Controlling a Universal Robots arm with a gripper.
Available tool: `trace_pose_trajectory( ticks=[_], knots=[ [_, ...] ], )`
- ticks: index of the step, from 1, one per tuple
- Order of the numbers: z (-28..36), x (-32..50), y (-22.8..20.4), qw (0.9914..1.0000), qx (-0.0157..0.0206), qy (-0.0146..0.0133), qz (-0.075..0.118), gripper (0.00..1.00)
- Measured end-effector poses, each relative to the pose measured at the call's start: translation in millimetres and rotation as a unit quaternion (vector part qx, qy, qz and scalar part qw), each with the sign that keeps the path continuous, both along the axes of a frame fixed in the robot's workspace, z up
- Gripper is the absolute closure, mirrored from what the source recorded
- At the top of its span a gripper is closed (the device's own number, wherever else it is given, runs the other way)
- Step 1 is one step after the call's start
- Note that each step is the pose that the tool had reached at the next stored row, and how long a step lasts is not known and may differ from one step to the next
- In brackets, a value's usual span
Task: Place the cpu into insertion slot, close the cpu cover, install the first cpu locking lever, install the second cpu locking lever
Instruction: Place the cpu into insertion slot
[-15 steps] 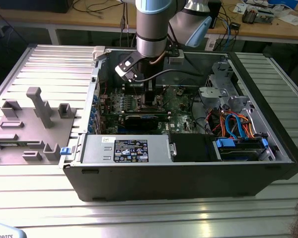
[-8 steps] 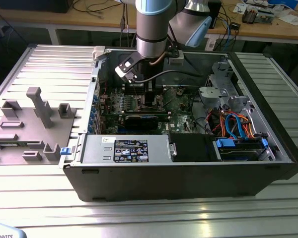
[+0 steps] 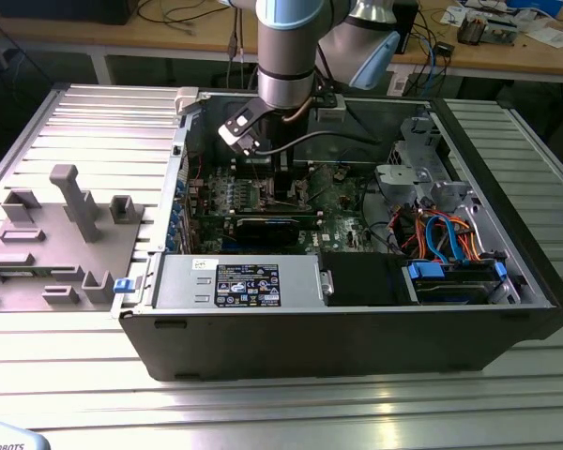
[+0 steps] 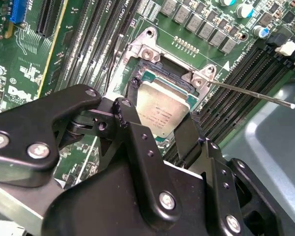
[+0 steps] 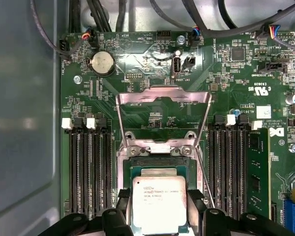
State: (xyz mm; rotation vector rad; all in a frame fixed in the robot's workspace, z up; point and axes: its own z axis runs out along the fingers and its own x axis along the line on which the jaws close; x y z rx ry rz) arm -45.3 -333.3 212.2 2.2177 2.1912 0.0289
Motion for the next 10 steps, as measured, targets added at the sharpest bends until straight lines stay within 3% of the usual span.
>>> trace_pose_trajectory(
  ticks=[1, 3, 10],
  knots=[
    [-1.2, 0.0, 0.0, 1.00000, -0.0028, 0.0000, -0.001, 0.46],
    [-2.0, 0.1, -0.2, 0.99999, -0.0048, 0.0000, -0.002, 0.46],
    [-3.6, 0.5, -0.2, 0.99998, -0.0055, 0.0001, -0.002, 0.46]
  ],
)
